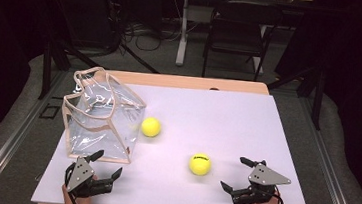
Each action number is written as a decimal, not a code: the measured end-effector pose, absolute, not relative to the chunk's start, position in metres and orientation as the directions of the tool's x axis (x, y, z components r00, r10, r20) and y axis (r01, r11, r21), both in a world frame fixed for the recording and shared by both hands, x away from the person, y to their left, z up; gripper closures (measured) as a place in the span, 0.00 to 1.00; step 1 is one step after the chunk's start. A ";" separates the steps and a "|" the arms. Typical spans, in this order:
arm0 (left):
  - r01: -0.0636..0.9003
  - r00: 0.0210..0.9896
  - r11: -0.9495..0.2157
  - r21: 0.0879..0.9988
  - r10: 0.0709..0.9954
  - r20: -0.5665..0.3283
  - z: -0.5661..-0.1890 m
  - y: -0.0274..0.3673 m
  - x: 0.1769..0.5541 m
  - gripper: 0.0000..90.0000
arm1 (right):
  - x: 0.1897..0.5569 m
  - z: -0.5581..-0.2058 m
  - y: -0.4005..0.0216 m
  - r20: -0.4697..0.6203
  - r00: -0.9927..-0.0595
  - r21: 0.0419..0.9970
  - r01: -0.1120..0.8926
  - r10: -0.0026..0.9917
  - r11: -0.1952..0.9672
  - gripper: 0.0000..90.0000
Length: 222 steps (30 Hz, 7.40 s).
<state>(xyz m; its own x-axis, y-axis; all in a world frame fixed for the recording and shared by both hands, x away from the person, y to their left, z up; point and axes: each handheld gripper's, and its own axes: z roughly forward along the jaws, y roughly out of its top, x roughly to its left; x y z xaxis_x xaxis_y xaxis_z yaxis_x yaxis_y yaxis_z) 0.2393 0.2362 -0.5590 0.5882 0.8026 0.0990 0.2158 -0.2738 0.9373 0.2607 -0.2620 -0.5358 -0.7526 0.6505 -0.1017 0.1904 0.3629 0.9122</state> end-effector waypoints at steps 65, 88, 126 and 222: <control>0.204 0.607 -0.299 0.932 0.786 0.119 -0.557 0.234 0.240 0.18 | 0.306 -0.499 -0.199 -0.026 -0.852 0.743 0.334 0.523 0.581 0.00; 0.201 0.618 -0.320 0.926 0.775 0.133 -0.557 0.231 0.241 0.18 | 0.327 -0.490 -0.170 -0.024 -0.874 0.668 0.347 0.484 0.659 0.00; 0.203 0.642 -0.329 0.922 0.756 0.128 -0.558 0.230 0.241 0.18 | 0.348 -0.521 -0.146 0.015 -0.872 0.500 0.429 0.489 0.752 0.08; 0.206 0.649 -0.329 0.922 0.751 0.122 -0.558 0.231 0.240 0.18 | 0.352 -0.500 -0.123 -0.037 -0.878 0.544 0.382 0.477 0.747 0.29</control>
